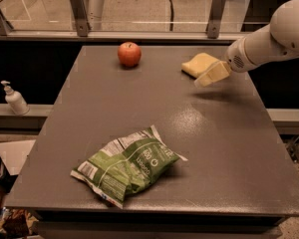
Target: Pick sponge
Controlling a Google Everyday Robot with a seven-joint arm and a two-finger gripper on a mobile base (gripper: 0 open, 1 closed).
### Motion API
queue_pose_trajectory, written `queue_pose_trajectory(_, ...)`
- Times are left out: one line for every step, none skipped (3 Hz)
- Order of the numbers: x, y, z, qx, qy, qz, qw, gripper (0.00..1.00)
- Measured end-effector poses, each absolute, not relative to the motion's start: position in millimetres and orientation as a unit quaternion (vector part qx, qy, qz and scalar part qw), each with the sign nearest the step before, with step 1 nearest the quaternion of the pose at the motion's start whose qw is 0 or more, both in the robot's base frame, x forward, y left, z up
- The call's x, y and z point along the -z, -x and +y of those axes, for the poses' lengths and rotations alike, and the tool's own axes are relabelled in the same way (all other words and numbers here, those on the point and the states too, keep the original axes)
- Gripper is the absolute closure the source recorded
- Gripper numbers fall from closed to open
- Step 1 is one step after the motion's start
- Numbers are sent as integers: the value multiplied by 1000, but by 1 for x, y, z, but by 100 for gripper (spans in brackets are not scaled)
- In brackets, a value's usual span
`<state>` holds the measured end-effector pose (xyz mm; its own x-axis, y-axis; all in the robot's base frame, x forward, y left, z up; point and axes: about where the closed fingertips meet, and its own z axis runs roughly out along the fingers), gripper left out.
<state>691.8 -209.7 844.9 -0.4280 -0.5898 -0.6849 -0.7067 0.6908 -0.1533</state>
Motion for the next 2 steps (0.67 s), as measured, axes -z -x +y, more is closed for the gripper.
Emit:
queue_pose_trajectory(-837, -710, -217, -89, 349, 849, 386, 0)
queue_pose_trajectory(-828, -723, -218, -104, 316, 859, 389, 0)
